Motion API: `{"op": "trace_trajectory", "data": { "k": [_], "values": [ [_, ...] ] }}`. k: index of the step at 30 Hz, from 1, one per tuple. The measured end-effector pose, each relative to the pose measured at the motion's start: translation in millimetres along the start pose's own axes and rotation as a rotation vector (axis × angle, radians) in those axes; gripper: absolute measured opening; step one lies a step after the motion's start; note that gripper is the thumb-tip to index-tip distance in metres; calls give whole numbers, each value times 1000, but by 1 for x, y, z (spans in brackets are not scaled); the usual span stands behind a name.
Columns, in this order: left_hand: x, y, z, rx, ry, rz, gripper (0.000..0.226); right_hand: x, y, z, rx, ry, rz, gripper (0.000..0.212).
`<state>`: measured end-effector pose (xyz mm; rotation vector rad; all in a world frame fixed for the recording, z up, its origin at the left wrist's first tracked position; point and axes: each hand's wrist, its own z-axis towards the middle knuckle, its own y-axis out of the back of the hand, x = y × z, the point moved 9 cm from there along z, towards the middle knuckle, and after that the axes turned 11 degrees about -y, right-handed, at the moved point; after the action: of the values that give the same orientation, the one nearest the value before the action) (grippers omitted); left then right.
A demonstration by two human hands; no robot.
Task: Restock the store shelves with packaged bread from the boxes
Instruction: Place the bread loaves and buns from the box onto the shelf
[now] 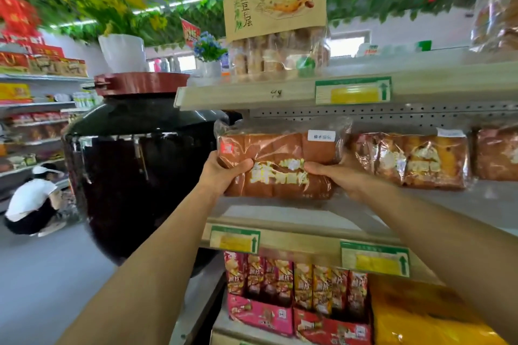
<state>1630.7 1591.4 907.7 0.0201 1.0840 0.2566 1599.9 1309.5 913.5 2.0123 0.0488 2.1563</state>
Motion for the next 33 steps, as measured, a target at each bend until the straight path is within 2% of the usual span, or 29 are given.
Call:
{"op": "trace_trajectory", "data": {
  "k": [2, 4, 13, 18, 21, 25, 30, 33],
  "values": [
    [9, 0, 10, -5, 2, 12, 64, -9, -4, 15, 17, -23, 20, 83],
    [15, -2, 16, -8, 6, 12, 67, -17, -7, 29, 38, -36, 23, 74],
    [25, -6, 26, -24, 40, -5, 59, -24, -15, 60, 92, -28, 11, 82],
    [23, -9, 24, -30, 86, -7, 65, -23, -16, 60, 86, -13, -46, 83],
    [19, -9, 20, -55, 95, -12, 70, -24, -13, 56, 80, -31, -82, 96],
    [15, -5, 15, -93, 62, -14, 77, -24, -10, 48, 69, -60, -116, 82],
    [15, 2, 5, -137, 57, 24, 92, -19, -6, 30, 26, -83, -179, 77],
    [12, 7, -5, -155, 74, 50, 96, -19, 1, 18, -38, -110, -215, 82]
  ]
}}
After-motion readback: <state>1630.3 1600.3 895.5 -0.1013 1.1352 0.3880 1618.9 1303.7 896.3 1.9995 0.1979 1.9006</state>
